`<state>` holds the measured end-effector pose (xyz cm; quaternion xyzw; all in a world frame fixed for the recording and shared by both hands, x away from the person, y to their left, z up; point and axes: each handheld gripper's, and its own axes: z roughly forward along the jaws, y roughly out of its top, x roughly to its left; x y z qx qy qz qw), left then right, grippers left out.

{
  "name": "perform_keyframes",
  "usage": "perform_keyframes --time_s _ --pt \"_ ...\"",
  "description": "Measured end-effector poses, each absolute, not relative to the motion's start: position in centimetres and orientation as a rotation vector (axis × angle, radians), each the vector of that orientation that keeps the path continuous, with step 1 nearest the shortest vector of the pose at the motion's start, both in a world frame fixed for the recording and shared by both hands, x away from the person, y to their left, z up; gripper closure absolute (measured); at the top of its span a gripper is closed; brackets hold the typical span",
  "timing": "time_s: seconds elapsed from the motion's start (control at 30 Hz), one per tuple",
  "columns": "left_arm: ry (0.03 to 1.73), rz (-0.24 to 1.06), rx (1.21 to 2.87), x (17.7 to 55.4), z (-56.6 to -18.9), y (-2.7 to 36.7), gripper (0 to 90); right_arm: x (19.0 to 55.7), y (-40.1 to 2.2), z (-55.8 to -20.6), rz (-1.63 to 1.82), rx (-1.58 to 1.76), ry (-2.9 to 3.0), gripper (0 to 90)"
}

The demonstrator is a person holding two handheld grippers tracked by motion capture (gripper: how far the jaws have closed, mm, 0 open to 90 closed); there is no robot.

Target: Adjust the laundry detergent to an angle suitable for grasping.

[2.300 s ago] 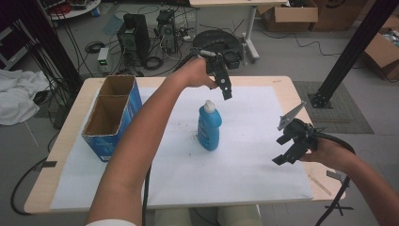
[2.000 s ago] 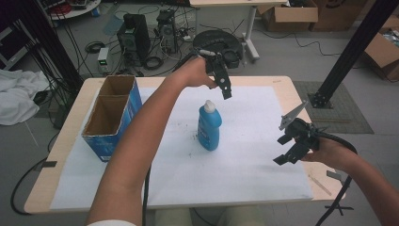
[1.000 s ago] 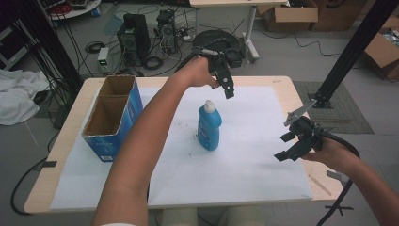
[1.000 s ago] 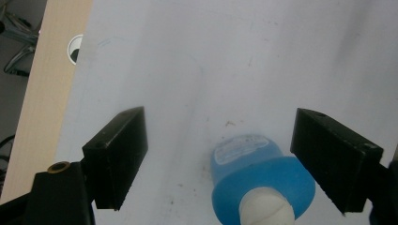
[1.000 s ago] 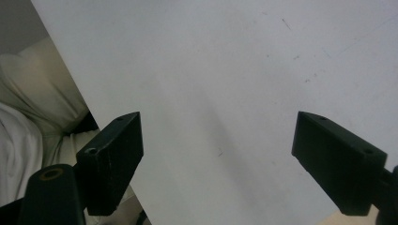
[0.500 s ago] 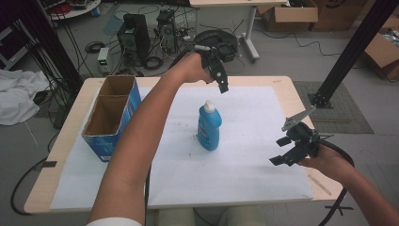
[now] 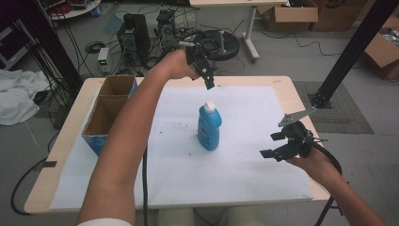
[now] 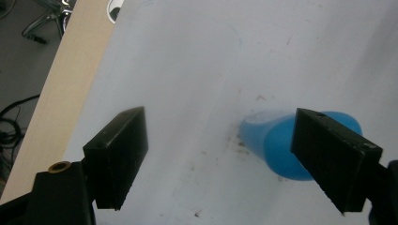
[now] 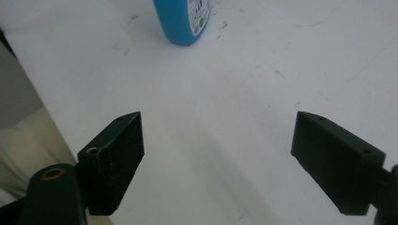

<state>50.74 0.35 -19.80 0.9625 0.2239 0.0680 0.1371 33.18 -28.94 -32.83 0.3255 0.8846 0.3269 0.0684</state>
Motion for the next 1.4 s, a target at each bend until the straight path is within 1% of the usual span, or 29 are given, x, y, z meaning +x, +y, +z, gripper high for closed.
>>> perform_keyframes --time_s 0.53,0.87,1.2,1.4 --pt "0.690 0.204 2.801 50.9 -20.0 1.9 20.1 32.0 -27.7 -34.7 1.124 1.056 2.406 15.1" --pt "0.703 0.201 2.812 50.9 -20.4 2.1 20.1 31.2 -26.7 -37.2 1.286 1.049 2.274 15.7" --pt "0.708 0.200 2.821 51.1 -20.6 2.3 20.0 30.1 -24.5 -39.1 1.332 1.062 2.113 14.9" --pt "0.708 0.196 2.820 51.1 -20.7 2.3 20.0 30.0 -22.7 -39.5 1.331 1.037 2.079 15.0"
